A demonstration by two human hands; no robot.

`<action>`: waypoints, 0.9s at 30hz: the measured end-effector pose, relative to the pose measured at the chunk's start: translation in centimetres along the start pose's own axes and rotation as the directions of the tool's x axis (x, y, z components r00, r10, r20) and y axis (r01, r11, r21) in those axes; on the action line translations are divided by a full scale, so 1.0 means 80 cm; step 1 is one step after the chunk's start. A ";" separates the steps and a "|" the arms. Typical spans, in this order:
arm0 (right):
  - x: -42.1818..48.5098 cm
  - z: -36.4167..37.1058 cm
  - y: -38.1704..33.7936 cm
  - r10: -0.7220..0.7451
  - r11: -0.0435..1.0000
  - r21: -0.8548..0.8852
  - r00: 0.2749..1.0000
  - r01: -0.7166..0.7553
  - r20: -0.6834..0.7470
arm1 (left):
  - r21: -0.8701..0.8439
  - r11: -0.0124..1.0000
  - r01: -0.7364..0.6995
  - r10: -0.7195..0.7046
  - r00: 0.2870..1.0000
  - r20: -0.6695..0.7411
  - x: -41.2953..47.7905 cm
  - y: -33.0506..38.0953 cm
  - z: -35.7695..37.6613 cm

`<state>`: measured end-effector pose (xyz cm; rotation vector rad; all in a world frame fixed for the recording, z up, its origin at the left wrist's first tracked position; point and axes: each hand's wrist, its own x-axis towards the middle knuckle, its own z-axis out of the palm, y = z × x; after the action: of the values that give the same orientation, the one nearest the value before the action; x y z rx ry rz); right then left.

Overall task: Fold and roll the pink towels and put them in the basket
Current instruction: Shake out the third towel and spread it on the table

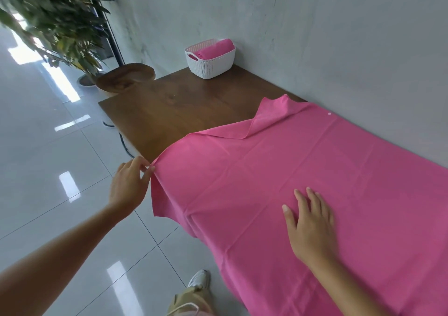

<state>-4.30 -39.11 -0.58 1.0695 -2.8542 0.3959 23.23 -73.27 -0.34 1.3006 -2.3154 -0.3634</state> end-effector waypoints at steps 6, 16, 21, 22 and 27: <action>0.000 0.001 0.001 -0.002 1.000 -0.005 1.000 0.001 -0.014 | 0.078 0.996 0.038 -0.037 0.999 -0.018 0.003 0.010 -0.001; 0.001 0.003 0.002 -0.002 1.000 -0.017 1.000 0.002 0.003 | 0.299 0.954 0.000 0.002 1.000 -0.005 0.007 0.019 -0.006; 0.001 0.003 0.003 0.003 1.000 -0.015 1.000 -0.003 0.007 | 0.219 0.974 0.065 -0.068 0.998 0.008 0.030 0.025 -0.017; 0.001 0.003 0.003 0.003 1.000 -0.013 1.000 -0.003 0.006 | 0.217 0.975 0.055 -0.060 0.998 0.016 0.033 0.027 -0.018; 0.001 0.002 0.002 0.002 1.000 -0.010 1.000 -0.002 0.004 | 0.077 0.996 0.052 -0.049 0.998 -0.043 0.022 0.044 -0.015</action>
<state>-4.46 -39.06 -0.77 1.0673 -2.8577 0.3800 20.46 -72.95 2.71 1.3926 -2.2867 -0.2623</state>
